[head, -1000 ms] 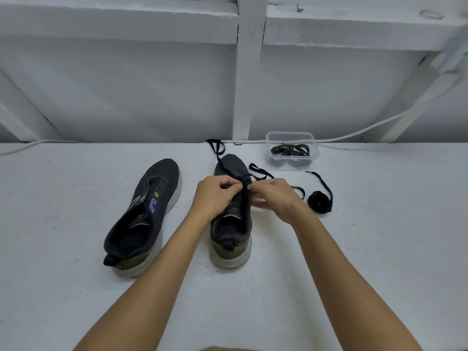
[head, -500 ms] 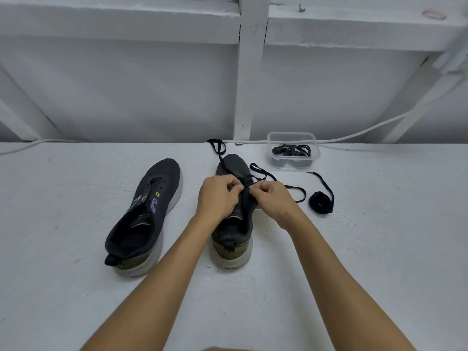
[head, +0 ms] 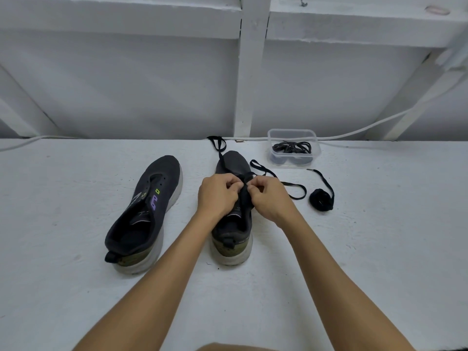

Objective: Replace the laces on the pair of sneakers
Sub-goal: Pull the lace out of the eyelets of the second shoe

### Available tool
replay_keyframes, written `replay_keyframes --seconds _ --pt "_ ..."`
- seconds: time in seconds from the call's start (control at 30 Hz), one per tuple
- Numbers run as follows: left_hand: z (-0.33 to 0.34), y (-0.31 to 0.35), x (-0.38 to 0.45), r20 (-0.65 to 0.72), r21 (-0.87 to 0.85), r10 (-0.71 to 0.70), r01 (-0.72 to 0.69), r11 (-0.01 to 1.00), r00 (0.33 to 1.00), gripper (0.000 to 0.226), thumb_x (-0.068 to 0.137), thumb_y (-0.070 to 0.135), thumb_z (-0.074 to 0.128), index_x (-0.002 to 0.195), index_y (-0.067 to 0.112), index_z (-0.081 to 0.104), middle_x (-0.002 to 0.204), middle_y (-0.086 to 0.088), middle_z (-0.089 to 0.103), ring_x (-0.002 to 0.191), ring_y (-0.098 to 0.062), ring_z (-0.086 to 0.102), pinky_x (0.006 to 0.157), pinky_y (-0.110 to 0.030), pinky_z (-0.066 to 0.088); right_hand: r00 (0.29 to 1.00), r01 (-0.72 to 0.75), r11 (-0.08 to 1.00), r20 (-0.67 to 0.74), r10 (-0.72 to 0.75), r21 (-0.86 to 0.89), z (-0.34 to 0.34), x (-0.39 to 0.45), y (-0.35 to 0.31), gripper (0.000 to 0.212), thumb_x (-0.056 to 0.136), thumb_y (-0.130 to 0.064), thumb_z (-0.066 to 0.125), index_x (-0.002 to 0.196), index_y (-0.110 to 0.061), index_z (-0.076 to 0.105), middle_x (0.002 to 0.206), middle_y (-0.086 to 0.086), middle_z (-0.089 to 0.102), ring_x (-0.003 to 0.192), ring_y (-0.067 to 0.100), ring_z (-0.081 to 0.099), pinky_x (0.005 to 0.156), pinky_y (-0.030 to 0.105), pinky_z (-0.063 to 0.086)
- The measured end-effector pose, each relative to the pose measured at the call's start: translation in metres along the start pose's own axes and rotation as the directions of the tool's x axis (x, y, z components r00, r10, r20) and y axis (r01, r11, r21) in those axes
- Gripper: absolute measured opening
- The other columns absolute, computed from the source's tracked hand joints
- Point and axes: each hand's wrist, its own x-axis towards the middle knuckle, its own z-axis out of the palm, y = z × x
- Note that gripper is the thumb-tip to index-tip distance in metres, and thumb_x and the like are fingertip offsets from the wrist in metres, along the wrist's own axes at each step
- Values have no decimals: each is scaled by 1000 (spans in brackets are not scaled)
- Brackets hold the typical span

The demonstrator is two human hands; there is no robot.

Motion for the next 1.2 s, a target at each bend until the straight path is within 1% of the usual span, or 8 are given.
replay_keyframes --seconds 0.1,0.23,0.43,0.63,0.8,1.0,1.1,1.2 --pt "-1 -3 0 24 -7 11 -10 1000 1000 16 97 24 62 98 23 78 90 6 75 90 -14 66 81 -26 50 999 -34 999 26 34 -6 -1 5 0 19 94 -17 57 88 -10 74 86 11 73 75 19 65 77 36 57" --pt "-5 -5 -1 50 -53 44 -41 998 998 20 99 23 59 103 22 78 86 13 71 86 -4 61 68 0 37 975 -221 882 92 201 416 -2 6 8 28 98 -19 59 92 3 75 88 18 75 80 17 70 80 36 62" --pt "-6 -6 -2 57 -189 -9 20 982 998 10 95 22 67 96 24 76 76 14 69 52 5 58 57 -3 41 978 -206 839 77 194 503 2 1 12 17 97 -15 68 95 -2 78 95 11 78 89 19 74 80 29 61" --pt "-7 -6 -5 11 -240 -51 52 969 999 2 90 24 73 90 26 74 82 14 71 73 6 62 63 0 42 979 -197 837 58 195 511 4 4 -6 11 97 -17 68 88 -13 74 76 1 72 70 11 66 68 26 58" --pt "-4 -9 -3 6 -251 -73 72 965 997 3 89 26 74 92 26 74 85 12 71 79 5 64 65 0 42 954 -242 774 1 299 585 -6 3 -5 16 105 -19 52 99 -9 62 88 3 67 72 13 71 65 32 62" --pt "-15 -21 -3 2 -368 -81 76 927 997 8 90 20 73 97 24 75 93 12 73 89 -1 67 81 -16 52 933 -340 887 -7 360 313 -20 -3 14 30 96 -34 68 87 -6 70 79 5 73 65 14 72 63 33 62" --pt "-17 -26 -6 -97 -353 -110 69 933 989 8 91 17 70 95 24 74 95 12 73 87 0 66 80 -16 54 947 -292 949 -105 305 121 -18 -4 18 44 93 -40 69 75 1 68 64 7 72 58 16 71 75 44 63" --pt "-15 -28 -4 -150 -236 -86 49 970 985 11 91 19 69 101 22 73 102 6 69 82 0 62 77 -14 48 971 -196 972 -116 211 128 -14 -9 6 37 94 -42 64 77 -10 68 74 2 73 73 19 72 81 46 61"
